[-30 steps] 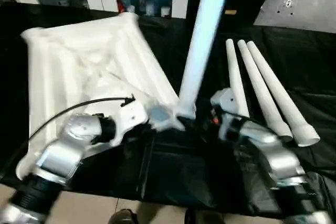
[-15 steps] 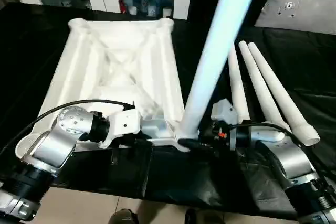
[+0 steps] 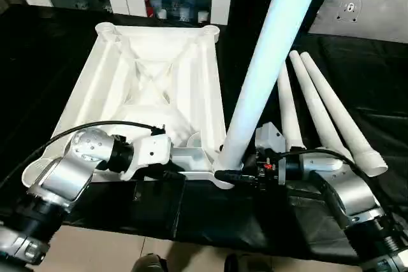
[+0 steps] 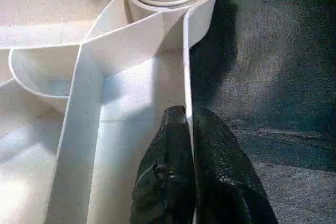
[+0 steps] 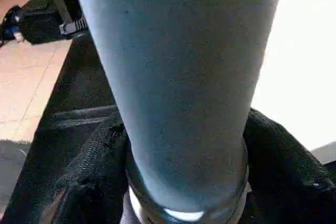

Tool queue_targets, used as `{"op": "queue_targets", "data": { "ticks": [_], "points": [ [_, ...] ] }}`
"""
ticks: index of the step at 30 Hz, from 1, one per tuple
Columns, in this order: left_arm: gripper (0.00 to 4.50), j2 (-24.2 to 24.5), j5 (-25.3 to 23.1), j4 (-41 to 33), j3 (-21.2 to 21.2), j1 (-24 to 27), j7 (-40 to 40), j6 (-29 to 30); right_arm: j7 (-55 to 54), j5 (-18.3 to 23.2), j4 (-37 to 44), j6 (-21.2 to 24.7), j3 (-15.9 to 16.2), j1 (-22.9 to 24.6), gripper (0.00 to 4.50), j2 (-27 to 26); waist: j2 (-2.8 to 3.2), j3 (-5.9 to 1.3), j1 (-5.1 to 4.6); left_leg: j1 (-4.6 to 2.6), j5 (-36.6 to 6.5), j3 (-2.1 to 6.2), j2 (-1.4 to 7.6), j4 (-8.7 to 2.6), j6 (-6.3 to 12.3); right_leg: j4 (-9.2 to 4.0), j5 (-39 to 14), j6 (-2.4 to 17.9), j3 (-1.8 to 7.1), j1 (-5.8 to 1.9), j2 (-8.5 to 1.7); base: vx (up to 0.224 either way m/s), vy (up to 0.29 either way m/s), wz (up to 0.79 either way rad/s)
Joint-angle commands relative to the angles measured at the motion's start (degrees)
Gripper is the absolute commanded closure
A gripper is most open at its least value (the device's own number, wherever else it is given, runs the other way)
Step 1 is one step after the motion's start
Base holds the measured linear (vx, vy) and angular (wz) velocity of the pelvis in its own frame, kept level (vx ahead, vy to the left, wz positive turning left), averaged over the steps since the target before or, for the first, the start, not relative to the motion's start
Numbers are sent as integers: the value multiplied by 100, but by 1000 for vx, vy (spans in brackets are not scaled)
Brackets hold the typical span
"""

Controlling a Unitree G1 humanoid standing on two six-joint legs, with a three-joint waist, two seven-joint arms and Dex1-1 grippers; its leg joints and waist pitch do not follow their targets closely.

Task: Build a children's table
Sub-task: Rotate leg to tighten

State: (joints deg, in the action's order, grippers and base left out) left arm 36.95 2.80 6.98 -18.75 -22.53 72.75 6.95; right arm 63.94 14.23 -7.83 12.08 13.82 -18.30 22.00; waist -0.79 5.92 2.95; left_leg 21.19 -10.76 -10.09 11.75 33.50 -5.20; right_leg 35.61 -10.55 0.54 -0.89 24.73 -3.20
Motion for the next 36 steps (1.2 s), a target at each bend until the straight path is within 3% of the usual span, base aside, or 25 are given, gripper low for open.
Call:
{"op": "queue_targets", "data": {
  "ticks": [1,3,4,6,7,10,12,14,16,17,18,21,23,28,32,33,36],
  "points": [
    [450,-133,-6,-240,-36,88,-275,223,-212,39,35,153,127,93,178,-160,38,-396,-18,-50,-792,-26,86,-342,250,-350,-382,1487,186,-373,-292,0,0,0],
    [450,-422,32,-643,171,285,-933,803,-1238,-265,-163,360,112,57,178,-725,41,-356,-33,-55,-996,-25,94,-365,129,-392,-846,1413,189,-345,-300,0,0,0],
    [450,-527,31,-784,231,341,-1144,1007,-1503,-329,-235,432,95,32,178,-879,2,-312,-84,-27,-1241,-7,67,-406,11,-440,-1476,1250,178,-341,-288,0,0,0],
    [450,-666,-28,-969,286,400,-1425,1236,-1826,-381,-331,488,55,-10,178,-1092,14,-290,-165,-26,-1531,43,65,-435,-131,-500,-2333,964,172,-330,-319,-26,-3,-4],
    [450,-951,-113,-1235,405,477,-1902,1655,-2395,-422,-478,602,-52,-88,178,-1491,13,-302,-189,-61,-1613,40,72,-424,-155,-530,-2538,834,192,-295,-321,0,0,0],
    [450,-1445,-357,-1473,495,472,-2625,2178,-3290,-601,-775,671,-176,-276,178,-2048,1,-294,-284,-40,-1615,52,45,-417,-153,-574,-2697,739,188,-263,-298,0,0,0],
    [450,-1620,-447,-1522,492,453,-2843,2310,-3589,-652,-909,682,-232,-357,178,-2223,-6,-308,-298,-45,-1521,31,46,-399,-111,-557,-2367,737,208,-237,-270,0,0,0],
    [450,-2126,-588,-1635,466,358,-3419,2685,-4145,-776,-1132,701,-321,-551,178,-2598,-14,-295,-310,-40,-1493,15,45,-403,-83,-549,-2123,778,204,-213,-245,0,0,0],
    [450,-2264,-631,-1675,416,296,-3598,2807,-4299,-849,-1164,706,-337,-599,178,-2712,-35,-315,-286,-8,-1390,18,34,-402,-61,-525,-1851,751,194,-253,-240,0,0,0],
    [450,-2274,-643,-1688,390,275,-3621,2834,-4244,-826,-1162,681,-338,-599,143,-2719,-28,-320,-284,2,-1325,17,33,-399,-53,-509,-1721,762,197,-258,-237,0,0,0],
    [450,-2226,-658,-1674,377,261,-3588,2809,-4172,-777,-1139,681,-370,-581,109,-2696,-18,-335,-264,-11,-1251,14,34,-389,-15,-492,-1470,798,196,-262,-236,0,0,0],
    [450,-2090,-740,-1693,372,278,-3539,2857,-4104,-780,-1154,663,-423,-583,99,-2665,-8,-352,-257,0,-974,1,24,-382,83,-450,-846,932,190,-300,-229,0,0,0],
    [450,-1993,-774,-1700,367,300,-3457,2843,-4095,-815,-1177,615,-431,-594,66,-2609,-5,-352,-259,2,-864,-5,23,-389,127,-440,-650,1003,183,-316,-231,0,0,0],
    [450,-1569,-667,-1628,376,370,-3015,2681,-3623,-774,-993,501,-422,-503,21,-2264,4,-333,-254,-18,-1010,-3,36,-401,138,-469,-890,1018,183,-317,-247,0,0,0],
    [450,-1303,-562,-1507,383,372,-2689,2490,-3032,-681,-751,400,-384,-426,6,-1839,6,-339,-240,-22,-886,-16,48,-396,190,-445,-626,1141,185,-327,-244,0,0,0],
    [450,-1041,-468,-1365,331,361,-2307,2117,-2460,-698,-647,238,-327,-405,6,-1382,-2,-336,-225,-15,-865,-13,38,-394,217,-452,-622,1158,180,-338,-246,0,0,0],
    [450,-821,-338,-1258,276,354,-1871,1726,-1915,-586,-550,174,-344,-398,6,-1048,4,-335,-193,-38,-839,-22,48,-384,317,-451,-488,1207,182,-342,-239,0,0,0]
  ]
}}
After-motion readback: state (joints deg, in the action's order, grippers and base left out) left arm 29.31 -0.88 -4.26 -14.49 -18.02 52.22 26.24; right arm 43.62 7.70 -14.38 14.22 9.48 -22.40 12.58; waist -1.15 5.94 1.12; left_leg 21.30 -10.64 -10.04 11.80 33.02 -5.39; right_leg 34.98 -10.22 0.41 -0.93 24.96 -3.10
